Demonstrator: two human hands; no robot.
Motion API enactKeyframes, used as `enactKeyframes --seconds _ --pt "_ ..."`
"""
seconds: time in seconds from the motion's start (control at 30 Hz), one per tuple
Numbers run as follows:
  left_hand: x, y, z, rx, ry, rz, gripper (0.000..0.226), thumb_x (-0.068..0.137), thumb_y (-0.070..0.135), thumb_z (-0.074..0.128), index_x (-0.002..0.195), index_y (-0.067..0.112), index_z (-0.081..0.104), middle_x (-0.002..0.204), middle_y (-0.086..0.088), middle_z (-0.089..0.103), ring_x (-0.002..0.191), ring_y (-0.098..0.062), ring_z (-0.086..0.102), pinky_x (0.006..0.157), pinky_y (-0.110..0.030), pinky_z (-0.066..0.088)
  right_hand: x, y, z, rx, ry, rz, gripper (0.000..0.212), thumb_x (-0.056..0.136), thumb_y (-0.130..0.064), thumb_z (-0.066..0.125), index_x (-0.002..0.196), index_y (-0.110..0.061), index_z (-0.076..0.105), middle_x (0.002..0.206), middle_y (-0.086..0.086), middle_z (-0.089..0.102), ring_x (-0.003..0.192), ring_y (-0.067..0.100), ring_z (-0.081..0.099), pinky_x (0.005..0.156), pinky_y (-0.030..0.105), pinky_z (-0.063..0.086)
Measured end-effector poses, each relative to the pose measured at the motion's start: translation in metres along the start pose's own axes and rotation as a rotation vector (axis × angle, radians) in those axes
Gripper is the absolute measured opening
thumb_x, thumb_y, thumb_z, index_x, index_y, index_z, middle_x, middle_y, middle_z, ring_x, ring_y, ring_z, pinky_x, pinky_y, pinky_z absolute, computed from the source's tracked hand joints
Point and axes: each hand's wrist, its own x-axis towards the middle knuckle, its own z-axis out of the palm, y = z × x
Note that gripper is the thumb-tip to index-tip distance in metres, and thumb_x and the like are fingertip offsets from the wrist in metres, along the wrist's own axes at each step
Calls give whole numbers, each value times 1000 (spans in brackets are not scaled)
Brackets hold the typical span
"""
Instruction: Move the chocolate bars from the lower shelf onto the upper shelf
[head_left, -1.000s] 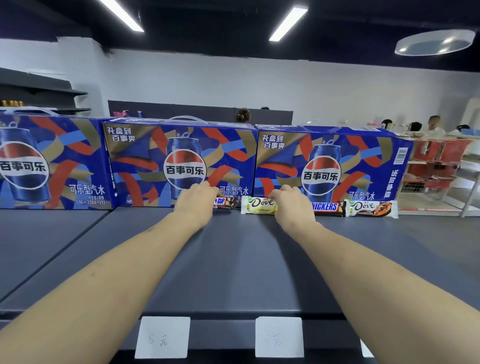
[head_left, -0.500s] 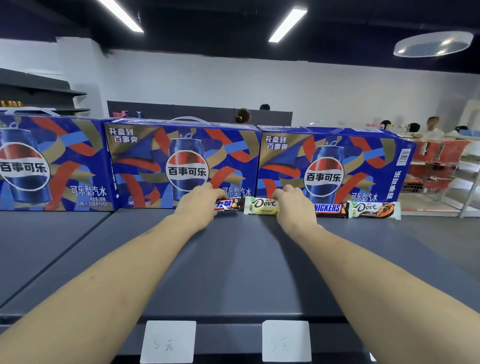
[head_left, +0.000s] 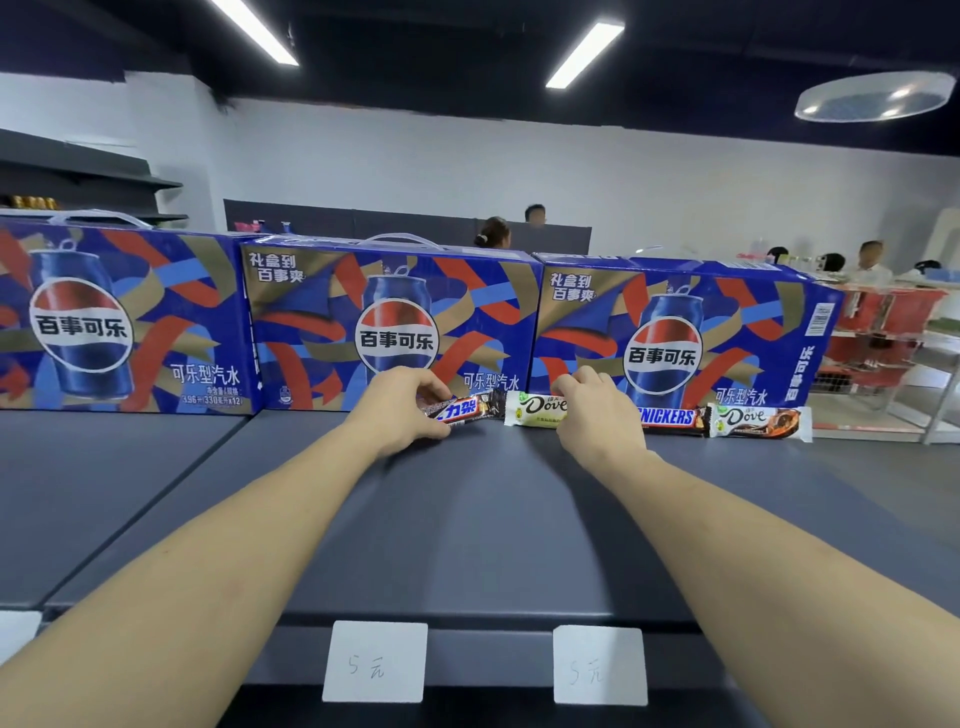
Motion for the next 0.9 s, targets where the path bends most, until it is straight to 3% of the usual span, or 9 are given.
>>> enactKeyframes --seconds 0.23,0.6,0.8,0.9 --pt "-13 -4 -10 5 30 17 36 68 11 83 100 21 70 98 10 67 73 -2 55 61 -13 38 -6 -18 -6 4 0 -3 39 89 -7 53 127 -17 54 117 5 53 108 26 49 75 34 43" --pt "-34 -17 -17 -14 37 25 28 80 23 76 107 22 70 100 9 68 83 -6 59 64 -14 39 -25 -52 -17 10 -33 -40 39 90 -9 51 127 -17 54 118 5 55 108 26 49 73 35 45" --pt "-63 -13 -33 -44 16 -44 15 93 25 59 95 19 72 74 14 63 65 -1 55 70 -24 45 -43 -66 -33 23 -21 -75 38 92 -11 50 129 -18 54 119 5 55 110 26 49 66 32 36" --pt "-83 -6 -44 -7 39 -66 26 95 22 54 75 10 65 68 0 62 59 -8 49 64 -25 39 -54 -71 -42 34 -1 -93 33 91 -11 50 123 -18 57 113 4 55 105 26 50 66 33 38"
